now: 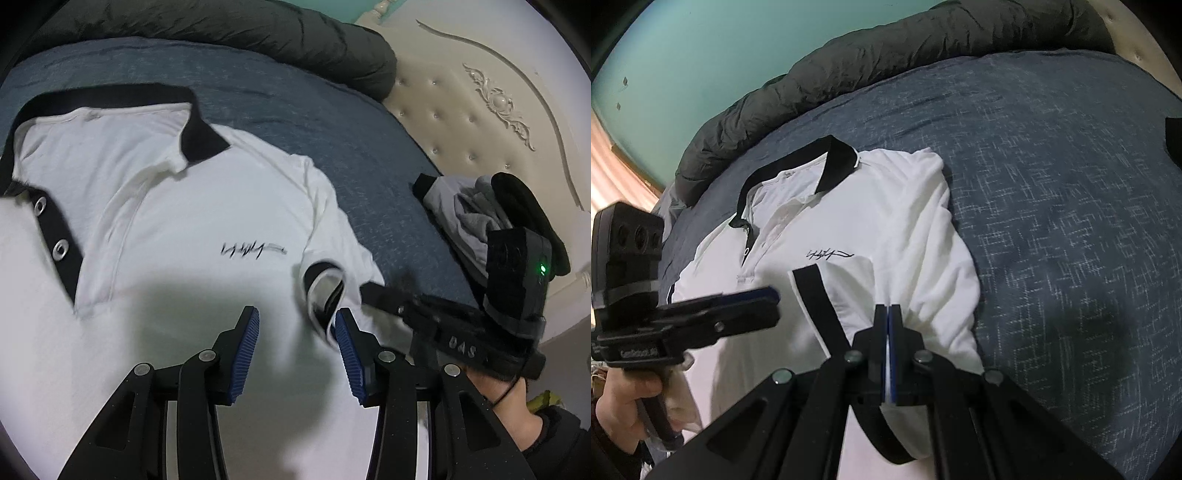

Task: Fold clothes

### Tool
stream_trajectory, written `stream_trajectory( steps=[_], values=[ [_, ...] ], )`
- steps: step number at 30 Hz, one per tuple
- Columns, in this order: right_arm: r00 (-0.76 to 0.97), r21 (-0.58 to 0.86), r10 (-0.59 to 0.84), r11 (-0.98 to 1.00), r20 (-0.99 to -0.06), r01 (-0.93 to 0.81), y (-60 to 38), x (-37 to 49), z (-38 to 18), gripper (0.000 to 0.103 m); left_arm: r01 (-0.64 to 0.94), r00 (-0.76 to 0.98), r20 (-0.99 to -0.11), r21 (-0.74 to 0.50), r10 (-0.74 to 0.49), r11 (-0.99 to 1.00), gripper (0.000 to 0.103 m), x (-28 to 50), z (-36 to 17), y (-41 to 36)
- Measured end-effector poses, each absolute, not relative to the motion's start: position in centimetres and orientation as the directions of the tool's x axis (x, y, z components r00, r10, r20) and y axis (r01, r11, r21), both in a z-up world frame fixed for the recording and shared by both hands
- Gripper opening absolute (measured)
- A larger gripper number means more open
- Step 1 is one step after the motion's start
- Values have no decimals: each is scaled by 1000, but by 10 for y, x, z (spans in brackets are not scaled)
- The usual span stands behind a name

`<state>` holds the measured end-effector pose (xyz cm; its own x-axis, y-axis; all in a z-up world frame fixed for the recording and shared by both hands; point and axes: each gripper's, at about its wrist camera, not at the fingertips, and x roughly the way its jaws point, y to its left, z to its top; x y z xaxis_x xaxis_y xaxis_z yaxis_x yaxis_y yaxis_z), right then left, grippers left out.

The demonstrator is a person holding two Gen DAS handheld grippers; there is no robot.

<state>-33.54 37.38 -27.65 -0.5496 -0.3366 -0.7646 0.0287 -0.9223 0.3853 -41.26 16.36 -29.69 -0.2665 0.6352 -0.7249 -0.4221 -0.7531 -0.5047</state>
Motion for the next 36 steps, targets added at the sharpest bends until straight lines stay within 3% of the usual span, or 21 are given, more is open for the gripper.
stream_trajectory(
  steps=[10,14,22,25,26,36],
  values=[
    [-549,414,-359,-910,-755,27,379,-336,-278,0,-476,-277,-735,-455,619,-753,45,-425,-304,181],
    [-551,421,-360,-907,-753,18,382,-335,-279,0,-512,-271,-728,-444,629,-735,29,-425,-300,185],
    [-555,446,-330,-891,-764,-84,407,-312,-273,3,-521,-264,-735,-436,624,-734,20,-427,-301,181],
    [-543,462,-337,-880,-769,-108,409,-294,-272,21,-513,-264,-731,-445,629,-734,11,-428,-302,178],
    [-540,465,-337,-877,-771,-117,409,-288,-272,33,-510,-265,-729,-449,631,-734,8,-429,-301,177],
    [-514,492,-346,-852,-785,-178,399,-273,-283,33,-521,-276,-737,-424,617,-741,2,-427,-295,177]
  ],
)
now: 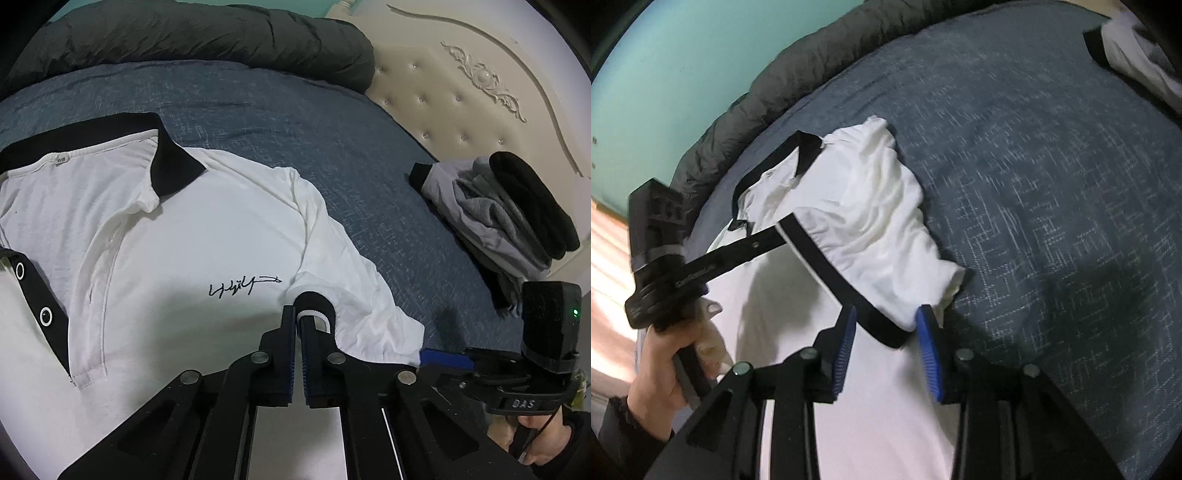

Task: Fold clothes

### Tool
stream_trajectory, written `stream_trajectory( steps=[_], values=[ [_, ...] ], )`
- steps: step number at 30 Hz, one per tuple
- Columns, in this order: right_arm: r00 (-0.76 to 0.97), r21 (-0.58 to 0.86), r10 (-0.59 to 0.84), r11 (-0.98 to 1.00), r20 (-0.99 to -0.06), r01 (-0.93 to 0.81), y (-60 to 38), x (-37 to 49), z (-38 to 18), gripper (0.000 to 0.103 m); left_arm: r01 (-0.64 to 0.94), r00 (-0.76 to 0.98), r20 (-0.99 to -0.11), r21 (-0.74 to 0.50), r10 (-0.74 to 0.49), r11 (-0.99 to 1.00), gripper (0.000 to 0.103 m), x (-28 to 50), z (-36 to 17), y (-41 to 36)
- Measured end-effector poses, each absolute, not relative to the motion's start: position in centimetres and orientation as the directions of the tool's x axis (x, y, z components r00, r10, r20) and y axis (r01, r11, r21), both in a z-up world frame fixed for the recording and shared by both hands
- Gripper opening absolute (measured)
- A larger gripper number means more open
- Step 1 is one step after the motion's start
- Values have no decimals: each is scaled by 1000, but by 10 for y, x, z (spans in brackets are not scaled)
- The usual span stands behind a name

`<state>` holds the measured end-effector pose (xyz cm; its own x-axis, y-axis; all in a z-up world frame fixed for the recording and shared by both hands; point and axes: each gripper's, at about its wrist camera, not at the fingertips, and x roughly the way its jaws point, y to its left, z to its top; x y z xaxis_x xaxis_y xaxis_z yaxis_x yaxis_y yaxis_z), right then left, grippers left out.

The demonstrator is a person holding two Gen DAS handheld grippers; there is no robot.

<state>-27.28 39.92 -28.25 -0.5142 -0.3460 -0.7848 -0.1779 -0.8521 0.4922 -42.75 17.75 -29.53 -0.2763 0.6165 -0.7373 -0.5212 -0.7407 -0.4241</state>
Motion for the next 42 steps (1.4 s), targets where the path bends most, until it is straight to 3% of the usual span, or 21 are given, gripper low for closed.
stream_trajectory(
  steps=[1,2,5,10,16,17,18,20,26,28,29,30,42],
  values=[
    [-521,503,-352,-845,-778,-180,402,-273,-285,28,-525,-281,-740,-414,611,-743,2,-427,-294,178],
    [-527,513,-358,-839,-771,-182,404,-274,-287,11,-526,-289,-741,-406,606,-747,2,-427,-293,178],
    [-531,570,-394,-793,-750,-217,420,-268,-293,1,-516,-318,-742,-387,590,-764,2,-425,-290,172],
    [-519,562,-398,-801,-756,-205,425,-254,-297,0,-483,-334,-736,-403,589,-777,2,-426,-290,159],
    [-571,660,-446,-713,-689,-239,434,-252,-297,4,-476,-324,-738,-414,592,-776,2,-423,-296,158],
    [-577,654,-434,-714,-692,-249,435,-254,-295,12,-473,-323,-737,-417,594,-776,2,-423,-296,157],
    [-583,649,-421,-715,-695,-258,436,-255,-294,30,-473,-323,-736,-420,596,-775,2,-424,-295,157],
    [-601,667,-426,-700,-677,-254,438,-258,-292,39,-474,-322,-733,-422,599,-772,2,-423,-294,157],
    [-576,652,-437,-720,-691,-238,429,-272,-297,38,-470,-316,-727,-438,610,-766,2,-423,-295,156],
    [-567,647,-441,-728,-696,-228,426,-274,-300,22,-470,-315,-727,-439,611,-765,2,-422,-295,156],
    [-563,639,-439,-737,-700,-220,425,-275,-301,7,-470,-316,-727,-438,609,-766,2,-422,-295,156],
    [-567,636,-433,-740,-700,-219,426,-273,-300,5,-468,-317,-727,-438,608,-768,2,-422,-295,155],
    [-584,659,-438,-714,-684,-236,444,-256,-308,3,-434,-313,-760,-419,570,-797,2,-420,-310,146]
  ],
)
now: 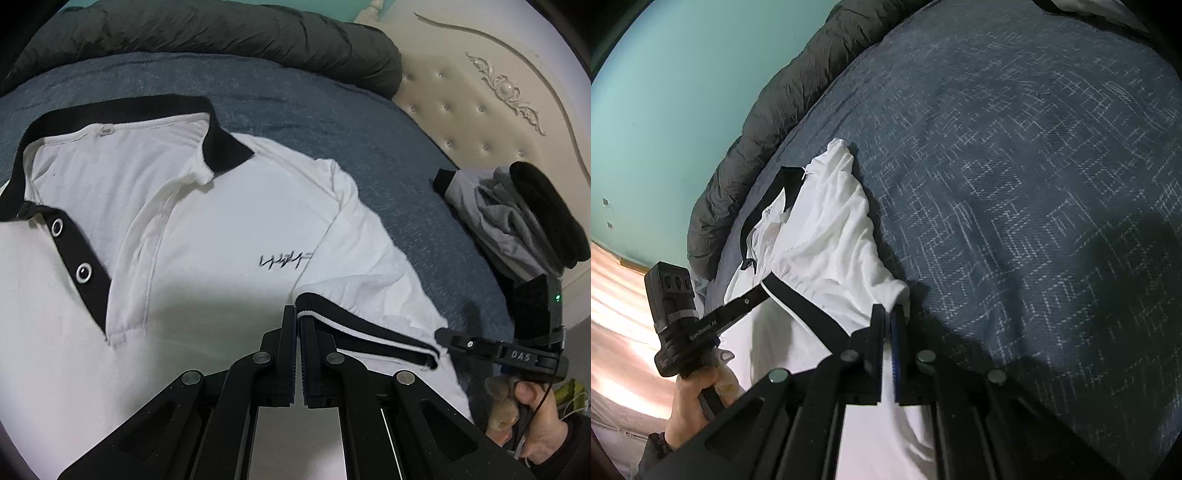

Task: Fold clothes

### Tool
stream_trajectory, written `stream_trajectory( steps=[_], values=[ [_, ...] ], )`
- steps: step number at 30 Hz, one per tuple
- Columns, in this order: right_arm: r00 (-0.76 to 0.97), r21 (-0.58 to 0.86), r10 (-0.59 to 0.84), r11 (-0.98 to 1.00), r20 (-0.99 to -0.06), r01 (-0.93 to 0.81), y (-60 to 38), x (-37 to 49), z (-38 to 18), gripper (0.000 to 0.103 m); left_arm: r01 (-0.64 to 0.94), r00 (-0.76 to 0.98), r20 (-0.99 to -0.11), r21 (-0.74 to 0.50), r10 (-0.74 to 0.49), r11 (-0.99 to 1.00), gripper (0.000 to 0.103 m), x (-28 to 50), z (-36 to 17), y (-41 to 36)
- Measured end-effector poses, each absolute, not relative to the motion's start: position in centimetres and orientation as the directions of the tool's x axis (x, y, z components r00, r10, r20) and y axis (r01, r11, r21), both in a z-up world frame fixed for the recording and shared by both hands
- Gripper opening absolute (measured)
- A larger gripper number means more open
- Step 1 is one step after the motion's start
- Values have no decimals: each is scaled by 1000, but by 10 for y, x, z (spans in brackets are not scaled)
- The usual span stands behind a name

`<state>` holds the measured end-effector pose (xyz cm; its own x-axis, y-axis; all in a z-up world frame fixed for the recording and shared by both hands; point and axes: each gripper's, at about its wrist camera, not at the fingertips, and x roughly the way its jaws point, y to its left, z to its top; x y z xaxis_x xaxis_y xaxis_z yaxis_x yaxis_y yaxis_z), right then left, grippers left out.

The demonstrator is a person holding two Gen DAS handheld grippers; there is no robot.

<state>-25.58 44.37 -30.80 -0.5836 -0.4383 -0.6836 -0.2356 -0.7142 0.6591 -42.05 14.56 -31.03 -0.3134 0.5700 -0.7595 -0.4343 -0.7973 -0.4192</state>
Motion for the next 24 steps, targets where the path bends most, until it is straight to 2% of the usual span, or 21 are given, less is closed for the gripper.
stream_trajectory(
  steps=[7,8,9,12,14,19,24],
  values=[
    [-585,635,-422,-742,-692,-216,441,-257,-304,3,-410,-262,-765,-463,588,-786,6,-415,-319,138],
    [-585,630,-421,-748,-693,-208,440,-257,-304,3,-412,-257,-765,-466,590,-783,11,-413,-317,136],
    [-585,623,-417,-756,-696,-202,439,-258,-302,3,-413,-254,-765,-467,592,-782,21,-411,-315,135],
    [-588,617,-416,-764,-694,-188,439,-259,-299,3,-419,-246,-766,-469,595,-777,27,-404,-307,129],
    [-592,615,-411,-765,-693,-189,441,-259,-298,3,-421,-243,-774,-459,585,-782,37,-401,-303,128],
    [-590,618,-416,-764,-692,-186,442,-259,-299,3,-418,-290,-789,-405,542,-813,40,-404,-292,121],
    [-574,588,-400,-788,-715,-184,439,-257,-294,5,-397,-274,-785,-433,555,-809,40,-416,-301,133]
  ],
)
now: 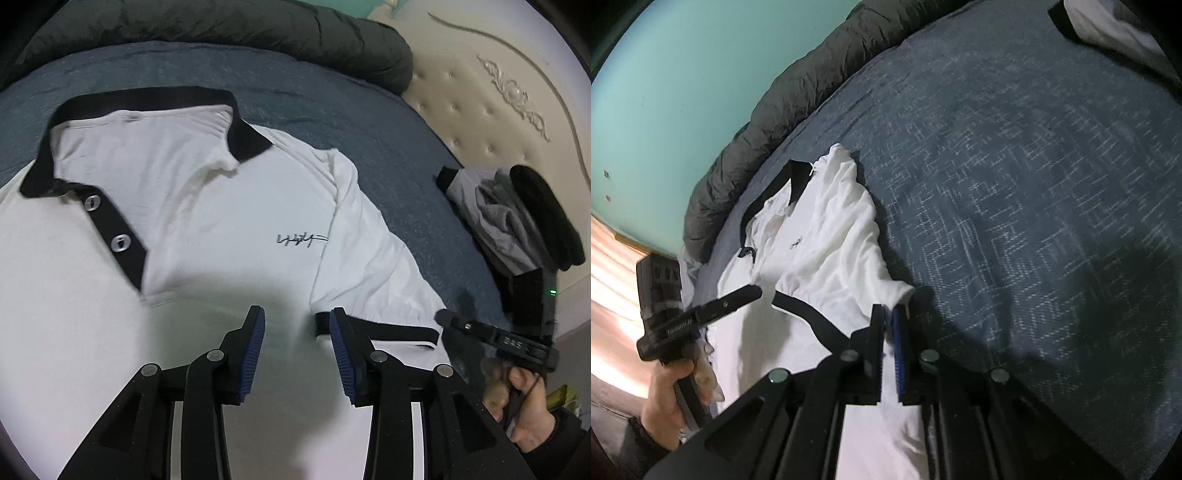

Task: Fold clothes

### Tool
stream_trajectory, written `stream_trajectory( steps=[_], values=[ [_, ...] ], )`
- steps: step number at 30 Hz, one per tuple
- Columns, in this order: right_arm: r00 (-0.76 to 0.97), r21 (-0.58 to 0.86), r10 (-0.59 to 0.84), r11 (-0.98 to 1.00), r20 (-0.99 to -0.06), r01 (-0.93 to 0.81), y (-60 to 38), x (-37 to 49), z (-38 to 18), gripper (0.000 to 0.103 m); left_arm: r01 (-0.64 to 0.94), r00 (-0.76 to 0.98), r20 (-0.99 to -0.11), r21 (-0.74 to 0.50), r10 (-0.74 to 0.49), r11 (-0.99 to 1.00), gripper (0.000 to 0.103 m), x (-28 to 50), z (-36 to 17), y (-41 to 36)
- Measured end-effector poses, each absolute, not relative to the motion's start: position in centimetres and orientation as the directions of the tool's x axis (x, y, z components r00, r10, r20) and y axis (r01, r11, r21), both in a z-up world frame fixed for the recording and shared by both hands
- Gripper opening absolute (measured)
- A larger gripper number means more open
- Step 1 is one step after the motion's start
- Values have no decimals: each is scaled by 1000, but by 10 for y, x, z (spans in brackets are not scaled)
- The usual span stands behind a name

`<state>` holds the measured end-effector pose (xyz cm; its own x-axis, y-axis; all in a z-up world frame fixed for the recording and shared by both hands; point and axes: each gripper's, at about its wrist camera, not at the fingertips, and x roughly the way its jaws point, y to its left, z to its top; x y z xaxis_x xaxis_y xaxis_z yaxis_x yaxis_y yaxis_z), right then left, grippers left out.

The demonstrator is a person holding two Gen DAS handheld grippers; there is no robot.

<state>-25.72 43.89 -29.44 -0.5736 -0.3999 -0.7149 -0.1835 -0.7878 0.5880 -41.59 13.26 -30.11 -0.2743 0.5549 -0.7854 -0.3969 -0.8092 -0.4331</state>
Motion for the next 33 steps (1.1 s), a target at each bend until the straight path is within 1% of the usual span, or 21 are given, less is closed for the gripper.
stream_trajectory(
  steps=[1,2,3,5,8,10,12,18,24,26,28,29,30,31,33],
  values=[
    [-571,576,-388,-796,-723,-188,439,-256,-293,6,-397,-268,-783,-441,561,-805,40,-418,-303,137],
    [-575,568,-376,-800,-726,-194,444,-254,-289,10,-394,-261,-776,-458,574,-797,40,-420,-305,140],
    [-580,561,-364,-804,-728,-199,448,-251,-286,17,-388,-254,-771,-472,584,-792,40,-421,-308,143],
    [-593,546,-342,-813,-729,-201,457,-248,-278,29,-378,-250,-769,-482,589,-790,40,-422,-310,148],
    [-608,531,-337,-830,-719,-169,465,-266,-265,30,-370,-252,-764,-491,595,-788,40,-421,-313,149],
    [-600,509,-345,-852,-722,-122,461,-292,-258,30,-376,-254,-764,-487,593,-788,40,-418,-314,150],
    [-575,501,-383,-864,-723,-55,449,-326,-255,30,-382,-256,-767,-479,589,-790,40,-417,-314,151],
    [-515,446,-381,-895,-768,-3,414,-415,-253,30,-405,-262,-778,-448,571,-797,39,-416,-319,153],
    [-455,305,-281,-952,-845,21,385,-479,-261,30,-411,-261,-778,-445,571,-795,37,-418,-324,153],
    [-428,236,-222,-972,-876,21,378,-491,-266,30,-414,-260,-779,-444,570,-795,37,-418,-325,153],
    [-402,208,-203,-978,-893,33,374,-501,-273,29,-420,-262,-782,-435,565,-796,35,-417,-325,154],
    [-393,197,-195,-980,-899,36,372,-505,-276,22,-424,-263,-785,-428,561,-798,34,-417,-325,154],
    [-382,194,-193,-980,-904,36,370,-508,-279,9,-428,-264,-787,-422,557,-799,33,-416,-325,154],
    [-381,184,-182,-982,-907,33,370,-510,-281,6,-430,-266,-789,-418,554,-800,32,-416,-325,154],
    [-377,164,-162,-986,-912,28,370,-514,-286,4,-428,-268,-791,-414,550,-804,30,-416,-325,153]
  ],
)
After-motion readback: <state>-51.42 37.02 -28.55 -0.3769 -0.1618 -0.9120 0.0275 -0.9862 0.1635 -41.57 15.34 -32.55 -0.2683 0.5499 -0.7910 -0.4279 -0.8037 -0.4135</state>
